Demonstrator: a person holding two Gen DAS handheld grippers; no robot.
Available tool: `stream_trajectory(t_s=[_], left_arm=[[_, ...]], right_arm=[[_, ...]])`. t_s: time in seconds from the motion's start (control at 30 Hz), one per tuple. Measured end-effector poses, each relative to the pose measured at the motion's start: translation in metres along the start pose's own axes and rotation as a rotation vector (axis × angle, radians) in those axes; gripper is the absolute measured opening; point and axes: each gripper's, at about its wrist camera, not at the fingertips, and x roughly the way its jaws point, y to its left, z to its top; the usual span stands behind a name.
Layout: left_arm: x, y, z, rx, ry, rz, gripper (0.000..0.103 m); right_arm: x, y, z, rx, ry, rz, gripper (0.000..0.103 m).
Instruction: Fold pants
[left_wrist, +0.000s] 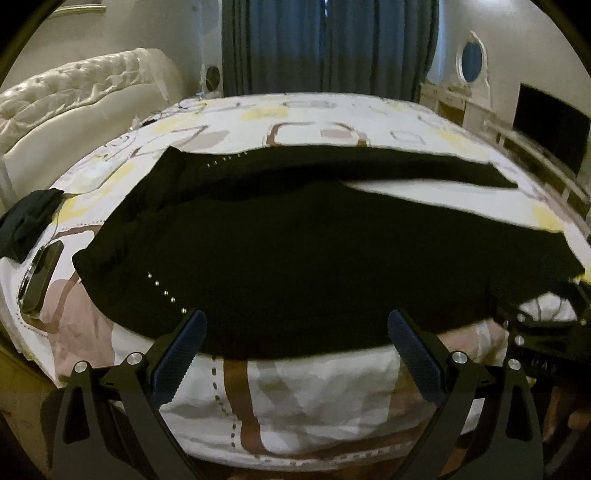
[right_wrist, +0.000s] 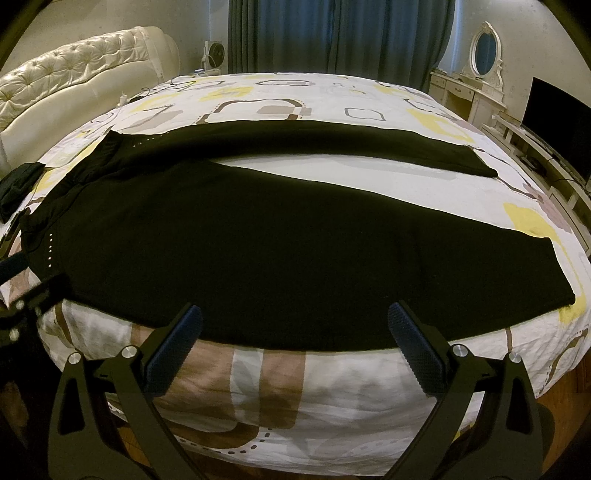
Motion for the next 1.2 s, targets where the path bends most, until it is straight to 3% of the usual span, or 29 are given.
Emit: stream_trajectory(t_s=[0.1,0.17,0.3,0.37,0.47,0.6,0.7,0.8,0.83,0.93,1.1,1.2], left_arm=[[0.001,0.010,0.004,-0.038,-0.032,-0.082,0.098],[0.003,0.021,0.007,-0.090,-0.047,-0.233,0.098],[0.008,0.055,0.016,-0.319,-0.098,-0.499,0.098],[0.019,0.067,0.029,-0.379,-0.065,-0.541,0.098],[0.033,0.075,0.050,-0.372,-0.023,-0.580,0.098],[0.061,0.107,0.083,-0.434,0.009,-0.720,0.098],[0.077,0.151,0.125,-0.452,-0.035,-0.697,0.098],[0.095,0.200,0.170,-0.395,-0.112,-0.578,0.098],[0.110,0.218,0.188,-0.361,-0.106,-0.502,0.098],[0.156,0.246,0.215,-0.305,-0.027,-0.414,0.098],[0.234,0.276,0.231,-0.330,0.103,-0.405,0.098],[0.253,0.281,0.228,-0.317,0.109,-0.427,0.098]], right_arm=[[0.001,-0.001,-0.001,-0.003,-0.002,-0.001,0.101],[0.003,-0.001,-0.003,-0.004,-0.003,-0.002,0.101],[0.009,0.000,-0.003,-0.009,0.000,-0.001,0.101],[0.009,-0.002,0.005,-0.013,-0.002,-0.001,0.101],[0.009,-0.003,0.019,-0.015,-0.007,0.001,0.101],[0.015,-0.001,0.040,-0.025,-0.017,0.000,0.101],[0.020,-0.002,0.061,-0.029,-0.027,0.006,0.101],[0.031,-0.004,0.087,-0.038,-0.042,0.008,0.101],[0.036,-0.004,0.095,-0.043,-0.045,0.005,0.101],[0.054,-0.004,0.121,-0.065,-0.049,-0.003,0.101],[0.080,-0.011,0.155,-0.039,-0.018,0.064,0.101],[0.090,-0.014,0.168,-0.037,-0.010,0.076,0.101]])
